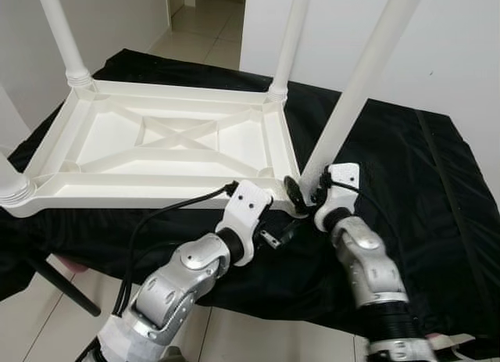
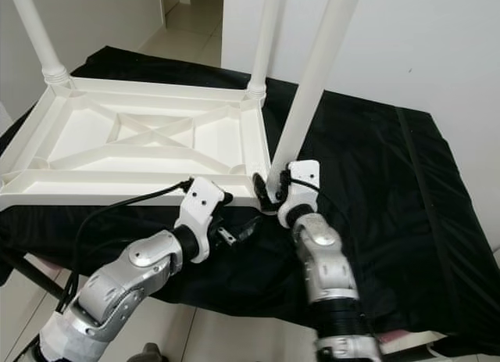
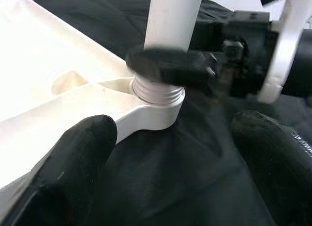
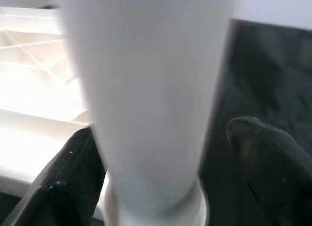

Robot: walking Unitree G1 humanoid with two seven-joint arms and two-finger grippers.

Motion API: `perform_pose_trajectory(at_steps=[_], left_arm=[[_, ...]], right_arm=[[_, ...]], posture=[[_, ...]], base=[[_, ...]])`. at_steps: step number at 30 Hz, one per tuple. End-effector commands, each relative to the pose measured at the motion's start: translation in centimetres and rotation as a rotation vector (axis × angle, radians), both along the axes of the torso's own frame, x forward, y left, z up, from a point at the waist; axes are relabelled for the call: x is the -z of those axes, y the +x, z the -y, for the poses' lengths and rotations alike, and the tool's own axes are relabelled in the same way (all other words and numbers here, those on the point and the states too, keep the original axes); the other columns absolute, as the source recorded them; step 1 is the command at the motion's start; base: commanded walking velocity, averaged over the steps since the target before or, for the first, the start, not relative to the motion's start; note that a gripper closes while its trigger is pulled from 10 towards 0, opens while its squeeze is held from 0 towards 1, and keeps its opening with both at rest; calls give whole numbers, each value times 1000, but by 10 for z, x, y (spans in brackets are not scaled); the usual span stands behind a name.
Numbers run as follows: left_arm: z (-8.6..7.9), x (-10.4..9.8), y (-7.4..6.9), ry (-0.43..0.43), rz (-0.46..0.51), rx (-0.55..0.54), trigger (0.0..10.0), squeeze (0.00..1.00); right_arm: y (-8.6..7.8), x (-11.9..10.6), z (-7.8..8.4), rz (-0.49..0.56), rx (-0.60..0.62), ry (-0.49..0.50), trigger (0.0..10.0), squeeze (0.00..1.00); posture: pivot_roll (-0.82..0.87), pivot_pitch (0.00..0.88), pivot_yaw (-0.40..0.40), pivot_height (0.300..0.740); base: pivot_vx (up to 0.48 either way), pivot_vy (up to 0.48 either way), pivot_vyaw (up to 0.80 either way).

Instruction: Building children table

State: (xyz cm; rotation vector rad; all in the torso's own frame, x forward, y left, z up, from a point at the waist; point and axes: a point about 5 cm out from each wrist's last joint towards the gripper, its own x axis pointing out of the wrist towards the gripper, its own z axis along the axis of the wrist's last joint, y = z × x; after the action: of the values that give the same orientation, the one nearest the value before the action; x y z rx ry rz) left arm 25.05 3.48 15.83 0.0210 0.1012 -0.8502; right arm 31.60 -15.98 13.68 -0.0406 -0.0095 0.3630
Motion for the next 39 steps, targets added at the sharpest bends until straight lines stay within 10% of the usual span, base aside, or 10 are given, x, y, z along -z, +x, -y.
perform_pose_trajectory(at_steps=[1,16,17,18,32,33,39], left_arm=[[6,1,-4,-3,-6,117,10000,0],[3,-2,1,2,6,112,10000,0],[3,-3,2,3,8,110,10000,0],[2,-3,2,4,10,108,10000,0],[1,-4,2,7,12,103,10000,0],[2,-4,2,7,13,105,10000,0],[4,-2,2,7,12,109,10000,0]], right_arm=[[-1,4,1,-4,-40,6,10000,0],[27,0,2,6,-327,-127,10000,0],[28,2,0,0,-345,-140,3686,0],[28,4,-2,-11,-366,-150,0,0],[28,16,4,-39,-431,-177,0,0],[28,16,5,-35,-407,-165,10000,0],[32,19,10,-53,-237,-189,10000,0]], posture=[[139,18,-89,740],[154,19,-76,740],[157,19,-76,740],[159,19,-76,740],[161,17,-77,740],[158,17,-76,740],[147,18,-74,740]], base=[[0,0,0],[0,0,0],[0,0,0],[0,0,0],[0,0,0],[0,0,0],[0,0,0]])
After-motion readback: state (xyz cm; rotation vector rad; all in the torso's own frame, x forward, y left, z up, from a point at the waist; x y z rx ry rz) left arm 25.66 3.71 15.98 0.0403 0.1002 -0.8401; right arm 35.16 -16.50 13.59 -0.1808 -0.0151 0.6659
